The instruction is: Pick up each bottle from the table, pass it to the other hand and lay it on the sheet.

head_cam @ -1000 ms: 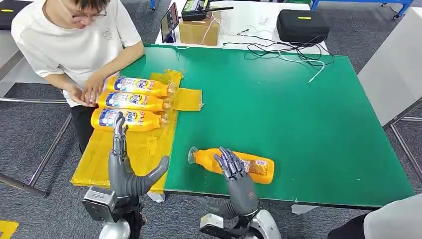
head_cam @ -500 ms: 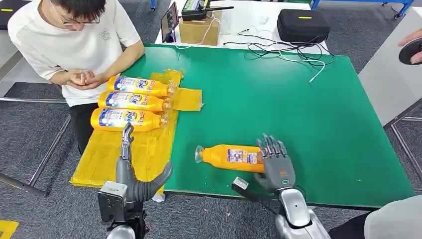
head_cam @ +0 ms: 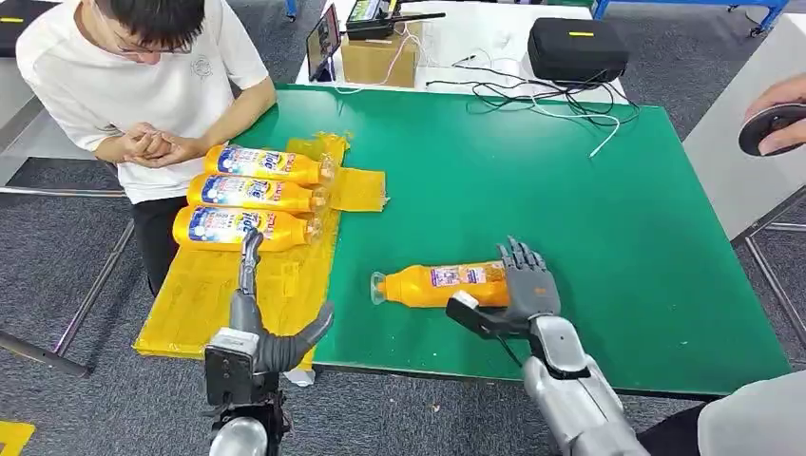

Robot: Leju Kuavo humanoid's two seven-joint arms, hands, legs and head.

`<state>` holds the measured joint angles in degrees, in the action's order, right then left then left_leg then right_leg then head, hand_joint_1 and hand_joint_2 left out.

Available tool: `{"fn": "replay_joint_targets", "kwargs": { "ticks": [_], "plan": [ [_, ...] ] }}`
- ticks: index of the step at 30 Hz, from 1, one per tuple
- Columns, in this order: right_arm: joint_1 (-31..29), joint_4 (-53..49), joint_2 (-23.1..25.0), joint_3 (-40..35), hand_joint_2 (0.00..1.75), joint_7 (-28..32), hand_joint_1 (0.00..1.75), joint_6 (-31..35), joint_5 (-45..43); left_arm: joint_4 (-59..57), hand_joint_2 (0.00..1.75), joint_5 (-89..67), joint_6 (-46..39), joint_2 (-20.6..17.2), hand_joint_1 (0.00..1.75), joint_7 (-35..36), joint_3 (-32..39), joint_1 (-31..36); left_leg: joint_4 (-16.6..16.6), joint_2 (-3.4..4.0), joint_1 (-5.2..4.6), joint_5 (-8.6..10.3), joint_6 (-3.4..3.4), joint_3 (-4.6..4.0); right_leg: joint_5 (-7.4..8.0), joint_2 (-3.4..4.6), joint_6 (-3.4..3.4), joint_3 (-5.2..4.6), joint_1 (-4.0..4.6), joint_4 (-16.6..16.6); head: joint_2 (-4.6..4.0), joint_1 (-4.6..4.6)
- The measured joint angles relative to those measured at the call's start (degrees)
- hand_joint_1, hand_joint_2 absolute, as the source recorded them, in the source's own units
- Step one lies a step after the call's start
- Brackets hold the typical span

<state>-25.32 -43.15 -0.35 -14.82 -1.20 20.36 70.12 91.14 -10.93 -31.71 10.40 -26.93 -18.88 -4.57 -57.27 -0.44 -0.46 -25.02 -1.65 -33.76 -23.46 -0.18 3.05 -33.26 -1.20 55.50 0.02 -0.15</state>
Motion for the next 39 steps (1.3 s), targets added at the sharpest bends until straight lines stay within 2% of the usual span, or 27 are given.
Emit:
{"fn": "replay_joint_targets", "kwargs": {
  "ticks": [4,5,9,19,23,25,28,33,36,37,38,39],
  "plan": [
    [-3.0,3.4,1.2,-0.6,1.75,0.2,0.40,-2.5,-1.0,-0.5,1.75,-0.2,0.2,0.1,0.00,0.5,0.3,0.7,0.0,-0.03,0.01,0.00,0.00,0.02,0.00,-0.01,0.00,0.01,0.00,0.0,0.00,-0.02],
    [-3.5,4.1,1.3,-0.7,1.75,0.2,1.71,-2.9,-1.2,-0.7,1.75,-0.2,0.4,0.1,0.00,0.5,0.3,0.9,0.0,-0.03,0.01,0.00,0.00,0.02,0.00,-0.01,0.00,0.02,0.00,0.0,-0.02,0.00],
    [-4.4,5.8,1.8,-1.0,1.75,0.3,1.75,-3.4,-1.4,-1.1,1.75,-0.2,0.6,0.1,0.00,0.6,0.5,1.0,0.0,-0.02,0.00,0.01,0.00,0.03,0.00,0.00,0.00,0.05,0.00,0.0,-0.02,0.00],
    [-12.4,13.3,2.4,-4.4,1.75,0.5,1.75,-16.1,-3.5,-3.9,1.75,1.3,3.0,0.1,0.00,1.7,0.5,4.4,0.0,0.01,0.00,0.00,0.00,0.34,0.00,0.02,0.00,0.27,0.00,0.0,-0.02,0.00],
    [-14.6,16.1,2.4,-6.9,1.75,1.7,1.75,-18.6,-2.9,-6.2,1.75,3.0,3.2,0.2,0.00,1.1,0.1,6.4,0.0,0.15,0.01,-0.02,0.01,0.53,0.00,0.12,-0.01,0.42,0.01,0.0,-0.02,0.00],
    [-15.0,17.0,2.3,-7.5,1.75,3.6,1.75,-19.7,-4.9,-7.0,1.75,4.5,3.2,0.5,0.00,0.2,0.0,7.0,0.0,0.21,0.01,-0.03,0.02,0.62,0.00,0.14,-0.01,0.46,0.01,0.0,-0.02,0.00],
    [-14.7,17.6,1.7,-6.1,1.75,10.3,1.75,-22.0,-13.2,-7.3,1.75,8.0,2.4,0.9,0.00,-3.0,0.0,7.3,0.0,0.25,0.01,-0.06,0.02,0.73,0.00,0.18,-0.01,0.56,0.01,0.0,-0.02,0.02],
    [-14.1,17.6,0.9,-5.4,1.75,13.0,1.75,-21.1,-15.2,-7.3,1.75,9.6,1.3,1.1,0.00,-4.5,0.0,7.3,0.0,0.24,0.01,-0.07,0.03,0.84,0.00,0.17,-0.01,0.65,0.02,0.0,-0.02,0.00],
    [-12.0,17.3,1.0,-3.0,1.75,18.9,1.75,-17.7,-24.8,-6.4,1.75,18.2,0.3,2.1,0.00,-5.2,0.5,6.2,0.0,0.17,0.02,-0.07,0.03,0.84,0.00,0.15,-0.01,0.77,0.02,0.0,-0.02,0.02],
    [-10.3,16.6,1.4,-1.5,1.75,21.6,1.75,-16.5,-29.4,-5.4,0.00,22.6,-0.7,3.0,0.00,-5.3,1.1,5.3,0.0,0.18,0.02,-0.07,0.03,0.80,0.00,0.16,-0.01,0.76,0.02,0.0,-0.02,0.02],
    [-8.3,15.0,2.1,0.5,1.75,24.4,1.75,-15.1,-35.4,-4.0,0.00,26.9,-2.1,3.6,0.00,-5.7,1.5,4.4,0.0,0.18,0.02,-0.07,0.03,0.76,0.00,0.17,-0.01,0.71,0.02,0.0,-0.02,0.00],
    [-5.8,13.1,2.9,2.5,1.75,26.5,1.75,-13.1,-40.7,-2.5,1.75,29.6,-3.2,4.0,0.00,-6.3,1.8,3.5,0.0,0.19,0.02,-0.08,0.04,0.70,0.00,0.17,-0.01,0.66,0.03,0.0,-0.02,-0.02]
  ]
}}
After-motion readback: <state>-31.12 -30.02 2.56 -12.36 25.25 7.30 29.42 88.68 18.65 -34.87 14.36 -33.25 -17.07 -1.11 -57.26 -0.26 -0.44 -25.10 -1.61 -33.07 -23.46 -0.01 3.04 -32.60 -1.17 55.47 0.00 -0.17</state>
